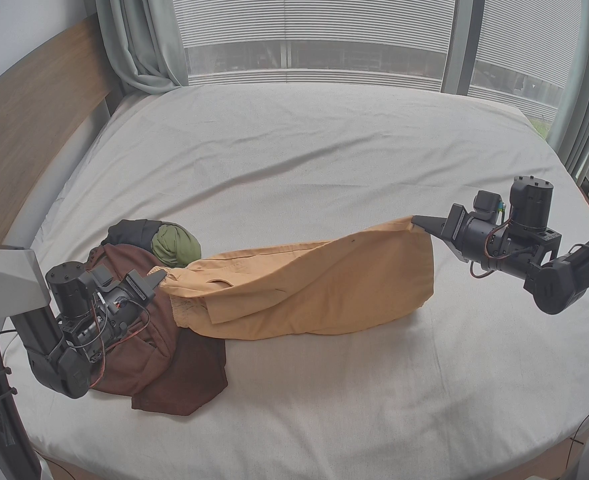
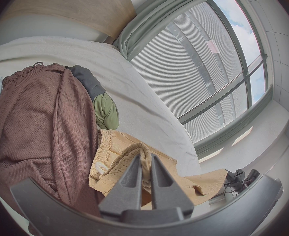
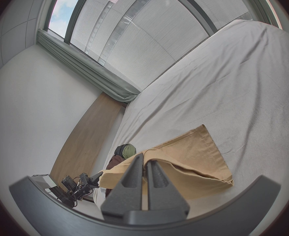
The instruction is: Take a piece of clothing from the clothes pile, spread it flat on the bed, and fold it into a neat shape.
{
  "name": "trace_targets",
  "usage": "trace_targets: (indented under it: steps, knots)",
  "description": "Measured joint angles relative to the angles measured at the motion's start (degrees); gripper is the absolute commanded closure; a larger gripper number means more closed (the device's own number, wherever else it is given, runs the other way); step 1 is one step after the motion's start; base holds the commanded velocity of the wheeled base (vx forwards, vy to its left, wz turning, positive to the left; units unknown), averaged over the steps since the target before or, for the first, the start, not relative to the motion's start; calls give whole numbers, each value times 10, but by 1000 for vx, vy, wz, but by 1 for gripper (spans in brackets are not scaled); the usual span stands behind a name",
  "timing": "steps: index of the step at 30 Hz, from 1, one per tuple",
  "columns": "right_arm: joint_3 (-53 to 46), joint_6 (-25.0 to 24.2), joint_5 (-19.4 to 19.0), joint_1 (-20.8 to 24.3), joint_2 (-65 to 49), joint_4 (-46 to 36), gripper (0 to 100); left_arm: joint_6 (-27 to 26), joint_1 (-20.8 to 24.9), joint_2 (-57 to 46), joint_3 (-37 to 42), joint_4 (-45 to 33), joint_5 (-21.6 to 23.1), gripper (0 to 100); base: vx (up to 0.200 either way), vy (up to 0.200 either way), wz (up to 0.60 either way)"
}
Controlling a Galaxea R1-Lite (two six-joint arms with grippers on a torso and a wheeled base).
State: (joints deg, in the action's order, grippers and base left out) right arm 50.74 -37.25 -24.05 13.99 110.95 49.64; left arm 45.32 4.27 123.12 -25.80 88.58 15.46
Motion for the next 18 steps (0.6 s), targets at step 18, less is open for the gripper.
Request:
trace_targets:
  steps: [18]
  knots:
    - [77,-5,25,-2,81,-6,100,18,7,37,-41,0,-19,100,0,0,0]
